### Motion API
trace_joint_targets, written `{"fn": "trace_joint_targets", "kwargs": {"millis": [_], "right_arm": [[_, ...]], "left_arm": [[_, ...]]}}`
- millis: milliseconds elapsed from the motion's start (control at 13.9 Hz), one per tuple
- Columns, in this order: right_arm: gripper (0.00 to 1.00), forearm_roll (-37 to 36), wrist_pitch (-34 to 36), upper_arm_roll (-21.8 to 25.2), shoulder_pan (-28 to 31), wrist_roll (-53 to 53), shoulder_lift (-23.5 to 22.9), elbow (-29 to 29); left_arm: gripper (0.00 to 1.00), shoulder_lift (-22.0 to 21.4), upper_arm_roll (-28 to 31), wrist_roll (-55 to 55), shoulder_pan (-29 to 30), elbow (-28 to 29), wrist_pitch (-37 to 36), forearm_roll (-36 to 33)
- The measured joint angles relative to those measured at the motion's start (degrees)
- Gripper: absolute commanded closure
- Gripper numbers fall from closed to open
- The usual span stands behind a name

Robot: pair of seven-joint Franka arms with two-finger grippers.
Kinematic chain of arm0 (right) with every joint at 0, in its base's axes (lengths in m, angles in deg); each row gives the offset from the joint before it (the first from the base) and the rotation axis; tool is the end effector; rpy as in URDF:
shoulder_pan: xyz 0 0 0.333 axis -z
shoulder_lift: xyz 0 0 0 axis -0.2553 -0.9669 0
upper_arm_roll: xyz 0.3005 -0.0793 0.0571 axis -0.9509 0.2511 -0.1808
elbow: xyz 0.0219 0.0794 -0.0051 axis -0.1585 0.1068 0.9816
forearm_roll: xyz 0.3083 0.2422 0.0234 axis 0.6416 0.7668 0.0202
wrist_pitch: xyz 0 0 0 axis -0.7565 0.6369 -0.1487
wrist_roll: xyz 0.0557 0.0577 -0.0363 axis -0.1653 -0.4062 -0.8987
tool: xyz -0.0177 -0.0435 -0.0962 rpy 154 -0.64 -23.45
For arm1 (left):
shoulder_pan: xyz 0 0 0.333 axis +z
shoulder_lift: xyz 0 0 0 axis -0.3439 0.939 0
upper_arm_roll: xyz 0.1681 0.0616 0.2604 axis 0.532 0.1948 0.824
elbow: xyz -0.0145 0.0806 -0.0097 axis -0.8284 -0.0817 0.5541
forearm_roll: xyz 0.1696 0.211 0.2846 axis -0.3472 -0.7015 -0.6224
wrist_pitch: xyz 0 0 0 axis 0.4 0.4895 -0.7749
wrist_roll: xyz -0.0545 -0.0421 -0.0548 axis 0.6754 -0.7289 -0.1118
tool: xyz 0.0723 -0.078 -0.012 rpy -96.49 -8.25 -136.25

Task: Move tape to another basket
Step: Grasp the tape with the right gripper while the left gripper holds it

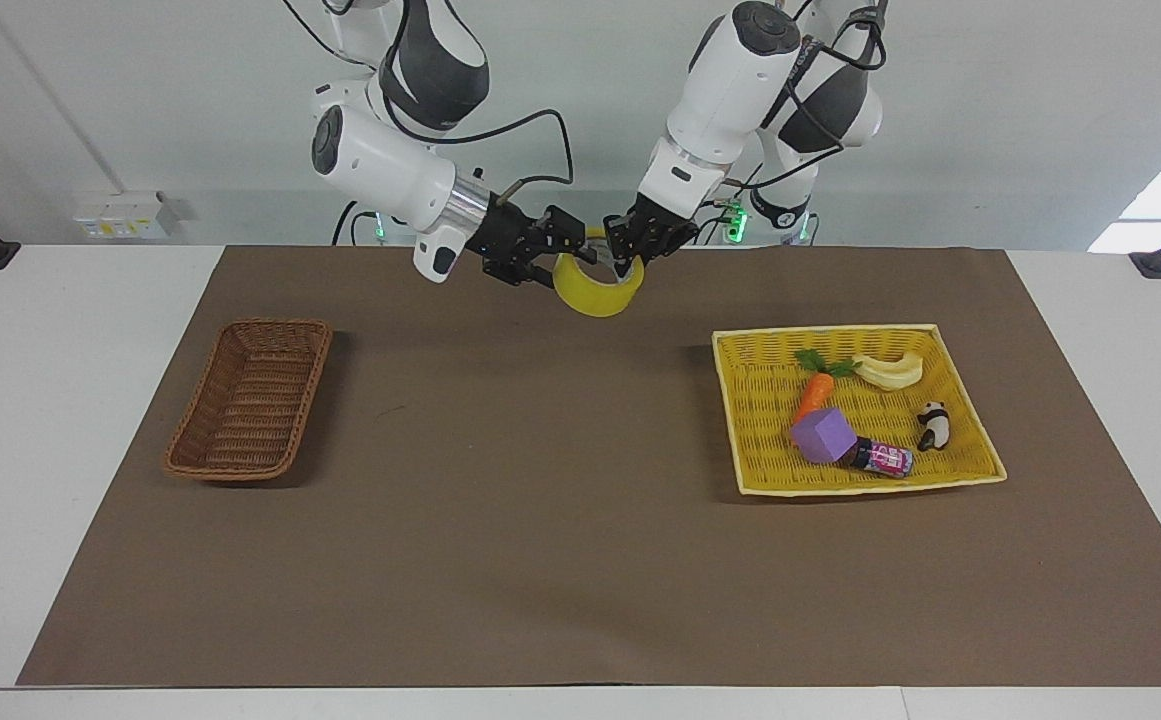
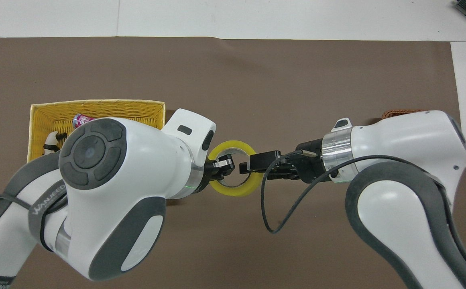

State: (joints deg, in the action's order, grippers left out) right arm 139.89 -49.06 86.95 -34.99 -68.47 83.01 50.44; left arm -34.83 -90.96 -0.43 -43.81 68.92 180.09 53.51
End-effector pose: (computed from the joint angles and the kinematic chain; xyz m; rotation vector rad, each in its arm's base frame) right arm 0.5008 0.2322 0.5029 -2.3079 0.0996 0.1817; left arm 0.4504 -0.3607 0.5594 2.8101 0.3830 -0.1149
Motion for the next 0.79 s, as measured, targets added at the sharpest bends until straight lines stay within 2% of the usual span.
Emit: {"fn": "trace_joint_targets", "kwargs": {"millis": [72, 144, 216, 577, 793], "right_arm": [[1.0, 0.35, 0.0, -0.01, 0.0, 0.77, 0.02, -0.06], [1.0, 0.35, 0.0, -0.05, -0.01, 1.43, -0.03, 0.0], [1.0, 0.35, 0.01, -0.06, 0.0, 1.74, -0.08, 0.03], [1.0, -1.53, 0.01, 0.63, 1.5, 1.88, -0.99, 0.44], [1.0, -5.63, 0.02, 0.75, 4.37, 1.89, -1.34, 0.45]], "left_arm": [[0.86, 0.13, -0.04, -0.07, -0.03, 0.0, 0.06, 0.07], [0.17, 0.13, -0.1, -0.08, -0.06, -0.05, 0.32, 0.48], [0.0, 0.13, -0.18, -0.07, -0.08, -0.07, 0.51, 0.56], [0.0, -0.65, 0.34, -0.09, -0.02, -1.01, 1.0, 0.81], [0.0, -1.44, 1.75, -0.12, 0.66, -2.61, 1.06, 0.86]]}}
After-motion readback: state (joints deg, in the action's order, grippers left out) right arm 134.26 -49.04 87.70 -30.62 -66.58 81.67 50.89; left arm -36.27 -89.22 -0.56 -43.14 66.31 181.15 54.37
